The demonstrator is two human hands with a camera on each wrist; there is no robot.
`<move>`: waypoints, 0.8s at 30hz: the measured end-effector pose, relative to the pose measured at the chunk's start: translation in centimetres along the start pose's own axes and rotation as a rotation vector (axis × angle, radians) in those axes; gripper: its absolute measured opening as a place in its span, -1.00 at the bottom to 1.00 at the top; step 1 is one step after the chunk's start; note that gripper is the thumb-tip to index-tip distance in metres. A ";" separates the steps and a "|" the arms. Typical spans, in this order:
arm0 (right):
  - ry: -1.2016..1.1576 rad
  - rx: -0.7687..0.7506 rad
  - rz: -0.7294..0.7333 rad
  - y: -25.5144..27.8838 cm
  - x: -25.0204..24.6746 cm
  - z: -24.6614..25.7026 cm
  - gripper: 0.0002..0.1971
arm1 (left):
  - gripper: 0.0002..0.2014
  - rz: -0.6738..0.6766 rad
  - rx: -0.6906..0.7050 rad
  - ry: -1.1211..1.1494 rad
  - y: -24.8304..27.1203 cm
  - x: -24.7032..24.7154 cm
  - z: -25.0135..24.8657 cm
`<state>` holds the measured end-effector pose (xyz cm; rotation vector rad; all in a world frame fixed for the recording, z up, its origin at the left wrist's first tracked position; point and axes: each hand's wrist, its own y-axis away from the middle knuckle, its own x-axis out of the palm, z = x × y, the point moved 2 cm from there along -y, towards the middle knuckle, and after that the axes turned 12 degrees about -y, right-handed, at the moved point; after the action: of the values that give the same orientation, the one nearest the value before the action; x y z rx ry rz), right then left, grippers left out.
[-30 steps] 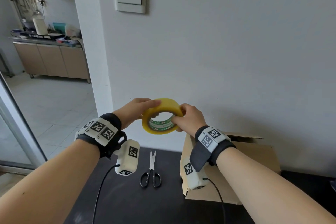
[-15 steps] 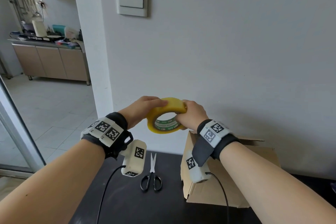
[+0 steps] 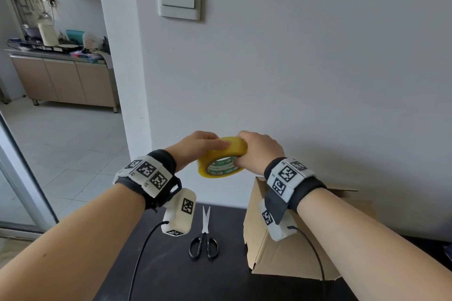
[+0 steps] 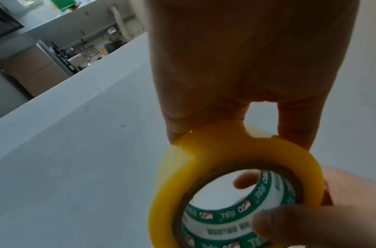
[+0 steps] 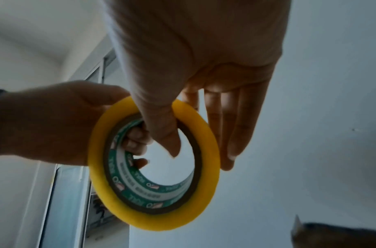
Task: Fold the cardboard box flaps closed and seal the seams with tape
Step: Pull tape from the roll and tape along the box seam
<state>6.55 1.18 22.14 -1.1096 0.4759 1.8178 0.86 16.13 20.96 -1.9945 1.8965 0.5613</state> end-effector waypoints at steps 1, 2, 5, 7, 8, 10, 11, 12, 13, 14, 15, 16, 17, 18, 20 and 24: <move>0.051 -0.032 -0.021 0.0 0.1 0.3 -0.80 | -0.69 0.005 -0.002 0.005 -0.1 0.0 0.1; 0.051 -0.041 -0.046 -0.1 0.1 0.4 -0.84 | -0.68 0.008 -0.001 0.016 -0.1 0.1 0.1; -0.097 0.047 -0.059 -0.3 0.3 -0.1 -0.86 | -0.68 0.024 0.017 0.042 0.0 0.0 0.1; -0.252 0.138 -0.034 -0.4 0.4 -0.4 -0.81 | -0.71 0.038 0.033 0.074 0.1 -0.2 0.0; -0.345 0.176 -0.033 -0.3 0.5 -0.7 -0.79 | -0.75 0.045 0.043 0.095 0.1 -0.3 0.0; -0.519 0.227 -0.032 -0.4 0.6 -1.0 -0.70 | -0.85 0.051 0.054 0.122 0.2 -0.5 0.0; -0.594 0.254 -0.029 -0.4 0.7 -1.2 -0.67 | -0.87 0.054 0.053 0.126 0.2 -0.6 0.1; -0.671 0.285 -0.022 -0.4 0.7 -1.3 -0.65 | -0.86 0.056 0.053 0.132 0.2 -0.7 0.2; -0.755 0.319 -0.010 -0.3 0.7 -1.4 -0.66 | -0.86 0.058 0.057 0.144 0.3 -0.8 0.3; -0.833 0.348 0.003 -0.2 0.7 -1.5 -0.68 | -0.85 0.056 0.062 0.159 0.4 -0.8 0.2; -0.870 0.363 0.014 -0.1 0.8 -1.6 -0.70 | -0.84 0.050 0.068 0.169 0.4 -0.8 0.1; -0.854 0.359 0.016 0.0 0.8 -1.5 -0.72 | -0.82 0.041 0.072 0.171 0.5 -0.9 0.0; -0.742 0.318 0.004 0.1 0.7 -1.4 -0.73 | -0.81 0.029 0.072 0.165 0.5 -0.8 -0.3; -0.551 0.244 -0.012 0.1 0.4 -1.1 -0.70 | -0.79 0.019 0.067 0.142 0.5 -0.7 -0.4; -0.116 0.063 -0.033 0.3 0.0 0.1 -0.62 | -0.72 0.007 0.047 0.056 0.3 -0.3 -0.5; 0.031 -0.080 -0.133 0.9 -0.3 1.0 -0.76 | -0.69 0.033 0.044 0.069 0.2 0.5 -0.5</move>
<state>5.36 1.32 22.76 -1.1968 0.3421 1.7185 0.69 15.44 21.18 -1.9819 1.9685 0.4607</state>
